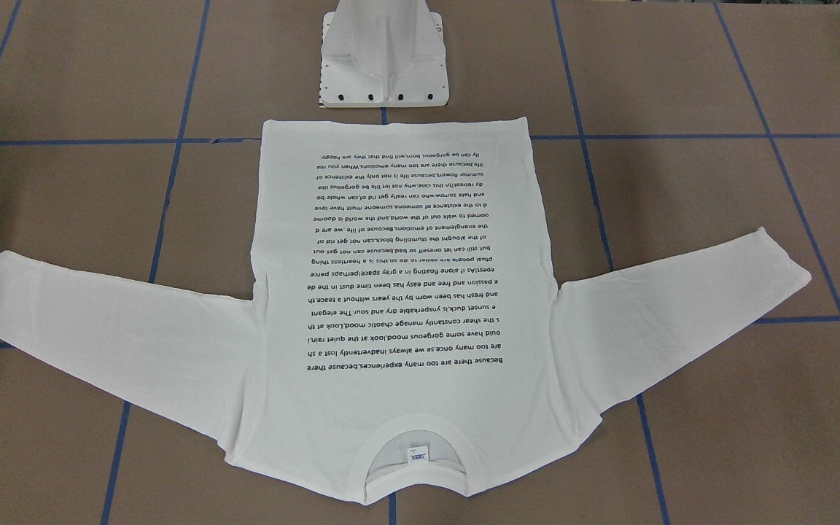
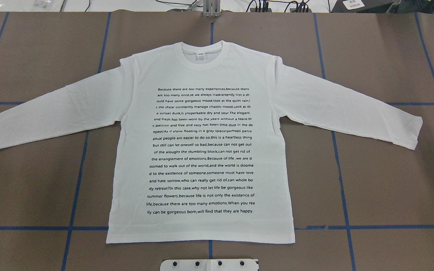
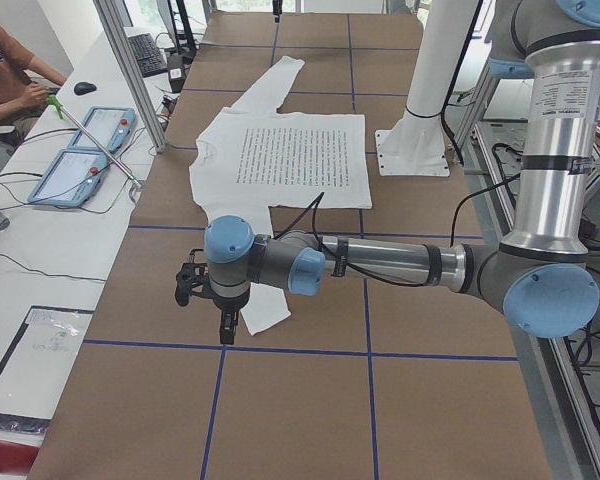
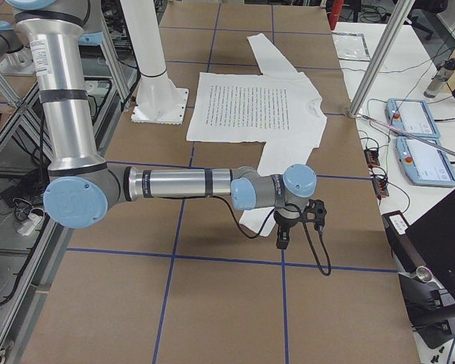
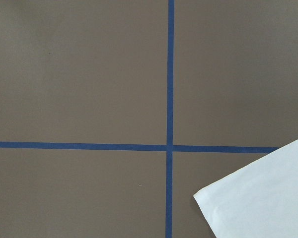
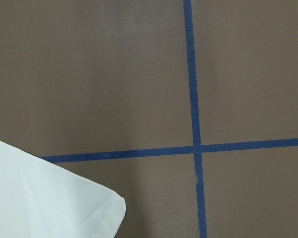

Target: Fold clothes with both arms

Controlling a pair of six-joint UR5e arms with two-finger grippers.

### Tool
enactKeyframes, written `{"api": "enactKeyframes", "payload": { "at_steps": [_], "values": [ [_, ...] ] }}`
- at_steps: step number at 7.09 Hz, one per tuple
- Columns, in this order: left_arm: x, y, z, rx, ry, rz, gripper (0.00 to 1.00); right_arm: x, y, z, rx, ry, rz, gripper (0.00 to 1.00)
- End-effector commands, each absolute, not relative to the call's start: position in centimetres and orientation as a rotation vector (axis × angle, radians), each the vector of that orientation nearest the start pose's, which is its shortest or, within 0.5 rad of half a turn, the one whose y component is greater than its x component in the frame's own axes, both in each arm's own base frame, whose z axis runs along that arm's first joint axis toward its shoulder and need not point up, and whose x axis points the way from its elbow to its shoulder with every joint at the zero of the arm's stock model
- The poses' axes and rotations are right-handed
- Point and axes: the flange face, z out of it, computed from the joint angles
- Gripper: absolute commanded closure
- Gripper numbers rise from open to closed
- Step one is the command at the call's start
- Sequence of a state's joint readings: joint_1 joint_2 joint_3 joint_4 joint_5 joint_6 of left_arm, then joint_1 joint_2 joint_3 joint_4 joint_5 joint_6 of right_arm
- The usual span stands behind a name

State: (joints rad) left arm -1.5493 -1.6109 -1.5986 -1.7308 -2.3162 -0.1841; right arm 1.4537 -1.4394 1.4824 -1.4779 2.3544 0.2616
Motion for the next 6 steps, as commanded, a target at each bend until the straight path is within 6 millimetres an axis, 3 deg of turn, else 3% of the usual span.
{"api": "enactKeyframes", "payload": {
  "at_steps": [1, 3, 4, 6],
  "values": [
    [-5.3, -51.9, 58.5, 0.186, 0.762, -0.044, 0.0, -0.8, -55.9, 62.0, -0.019, -0.801, 0.07, 0.0],
    [-5.2, -51.4, 58.3, 0.196, 0.761, -0.036, 0.0, -0.9, -55.9, 62.0, -0.005, -0.813, 0.059, 0.0],
    [-5.3, -51.3, 58.2, 0.202, 0.754, -0.037, 0.0, -1.3, -55.3, 62.9, 0.035, -0.82, 0.034, 0.0],
    [-5.2, -51.0, 58.5, 0.197, 0.766, -0.038, 0.0, -3.2, -54.7, 62.9, 0.075, -0.838, 0.024, 0.0]
  ]
}}
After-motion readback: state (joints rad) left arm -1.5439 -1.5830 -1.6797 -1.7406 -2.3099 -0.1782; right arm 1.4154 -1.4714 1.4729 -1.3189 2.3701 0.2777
